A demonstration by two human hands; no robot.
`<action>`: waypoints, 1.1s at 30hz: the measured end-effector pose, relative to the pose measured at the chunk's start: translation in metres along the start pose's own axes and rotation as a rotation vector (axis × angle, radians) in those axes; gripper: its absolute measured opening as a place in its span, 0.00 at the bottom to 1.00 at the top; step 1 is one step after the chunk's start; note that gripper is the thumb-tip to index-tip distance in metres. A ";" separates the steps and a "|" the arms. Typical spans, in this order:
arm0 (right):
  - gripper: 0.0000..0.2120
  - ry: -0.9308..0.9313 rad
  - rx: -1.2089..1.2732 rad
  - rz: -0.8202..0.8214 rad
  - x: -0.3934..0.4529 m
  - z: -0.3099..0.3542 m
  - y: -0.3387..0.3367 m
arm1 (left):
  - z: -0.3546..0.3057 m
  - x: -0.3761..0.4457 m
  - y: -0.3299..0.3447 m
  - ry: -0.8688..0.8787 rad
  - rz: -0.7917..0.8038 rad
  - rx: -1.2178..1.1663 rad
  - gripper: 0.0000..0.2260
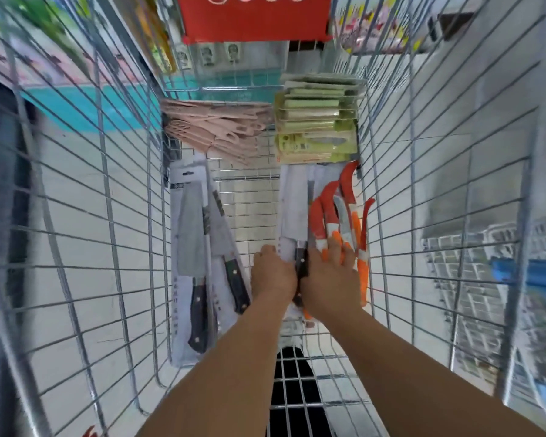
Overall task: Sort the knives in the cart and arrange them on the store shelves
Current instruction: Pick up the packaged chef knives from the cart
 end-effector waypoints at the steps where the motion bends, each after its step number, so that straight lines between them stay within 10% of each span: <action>1: 0.32 0.006 -0.004 0.003 0.000 0.000 0.000 | 0.000 0.000 -0.001 -0.008 -0.004 -0.002 0.06; 13: 0.31 0.022 -0.095 0.094 -0.002 0.008 0.006 | 0.056 -0.040 -0.057 -0.093 -0.087 0.044 0.07; 24: 0.31 -0.364 0.142 0.381 -0.012 0.126 0.049 | 0.098 -0.054 -0.104 -0.176 -0.160 0.045 0.03; 29: 0.22 -0.371 0.058 0.330 -0.006 0.135 0.044 | 0.081 -0.052 -0.106 -0.065 -0.141 0.360 0.33; 33: 0.16 -0.443 -0.042 0.286 0.015 0.139 0.035 | 0.045 -0.032 -0.085 0.202 0.012 0.538 0.38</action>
Point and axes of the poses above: each hand's wrist, its own x-axis towards the middle knuckle, its own y-axis out of the palm, z = x × y, the point moved 8 cm from there along x, towards the middle knuckle, and after that the axes turned 4 degrees about z, right-handed, at the moved point
